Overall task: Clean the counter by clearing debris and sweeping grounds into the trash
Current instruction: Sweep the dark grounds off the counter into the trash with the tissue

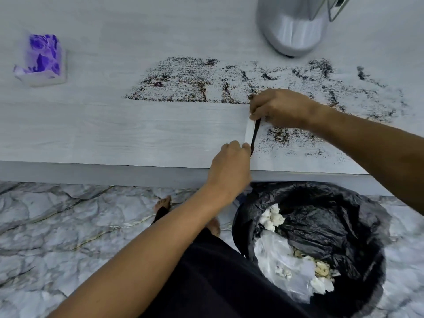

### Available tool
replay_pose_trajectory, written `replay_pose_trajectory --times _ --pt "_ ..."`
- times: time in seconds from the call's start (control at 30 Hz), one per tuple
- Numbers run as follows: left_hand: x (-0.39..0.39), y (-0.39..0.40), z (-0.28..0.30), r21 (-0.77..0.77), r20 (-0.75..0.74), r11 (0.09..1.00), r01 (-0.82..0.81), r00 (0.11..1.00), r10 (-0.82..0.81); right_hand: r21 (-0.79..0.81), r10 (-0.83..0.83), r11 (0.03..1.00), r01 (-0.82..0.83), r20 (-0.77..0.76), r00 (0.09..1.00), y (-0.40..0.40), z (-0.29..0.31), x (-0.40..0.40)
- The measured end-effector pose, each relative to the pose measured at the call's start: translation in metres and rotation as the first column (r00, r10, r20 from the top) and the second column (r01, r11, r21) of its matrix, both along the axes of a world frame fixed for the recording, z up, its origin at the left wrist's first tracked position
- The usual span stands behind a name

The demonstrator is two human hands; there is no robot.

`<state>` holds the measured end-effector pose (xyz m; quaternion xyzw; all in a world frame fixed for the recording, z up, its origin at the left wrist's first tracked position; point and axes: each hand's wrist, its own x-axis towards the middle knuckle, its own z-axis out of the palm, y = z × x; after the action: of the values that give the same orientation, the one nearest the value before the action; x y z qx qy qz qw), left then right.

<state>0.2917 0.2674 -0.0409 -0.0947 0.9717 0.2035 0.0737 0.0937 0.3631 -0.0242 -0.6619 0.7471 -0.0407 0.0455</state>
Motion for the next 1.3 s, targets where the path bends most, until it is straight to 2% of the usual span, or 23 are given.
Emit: replay_pose_trajectory --times 0.1,0.2,0.3,0.6,1.0,1.13,1.3 --pt "-0.009 -0.016 0.005 0.103 0.016 0.995 0.018 1.0 -0.02 0.029 0.013 1.0 -0.012 -0.031 0.999 0.001 0.005 -0.001" --pt "-0.015 -0.045 0.015 0.229 -0.017 0.969 -0.09 0.995 0.097 0.041 0.017 0.999 -0.014 -0.063 0.998 -0.008 0.015 -0.008" --pt "-0.019 -0.08 0.028 0.285 -0.069 0.941 -0.184 0.975 0.211 0.006 -0.012 1.0 0.012 -0.083 0.996 -0.033 0.031 -0.02" --pt "0.009 -0.202 0.045 0.279 -0.172 0.855 -0.437 0.853 0.493 -0.109 0.029 0.993 -0.041 -0.108 0.994 -0.207 0.048 -0.012" --pt "0.03 -0.329 0.006 0.386 -0.114 0.648 -0.656 0.664 0.739 0.019 0.111 0.994 -0.11 -0.038 0.993 -0.379 0.017 0.009" --pt "0.031 -0.343 -0.007 0.32 -0.125 0.665 -0.674 0.666 0.735 0.056 0.099 0.994 -0.099 0.0 0.995 -0.404 0.007 0.01" --pt "0.023 -0.322 -0.017 0.226 -0.173 0.738 -0.636 0.719 0.673 0.04 0.031 0.999 -0.036 0.11 0.993 -0.381 -0.003 -0.003"
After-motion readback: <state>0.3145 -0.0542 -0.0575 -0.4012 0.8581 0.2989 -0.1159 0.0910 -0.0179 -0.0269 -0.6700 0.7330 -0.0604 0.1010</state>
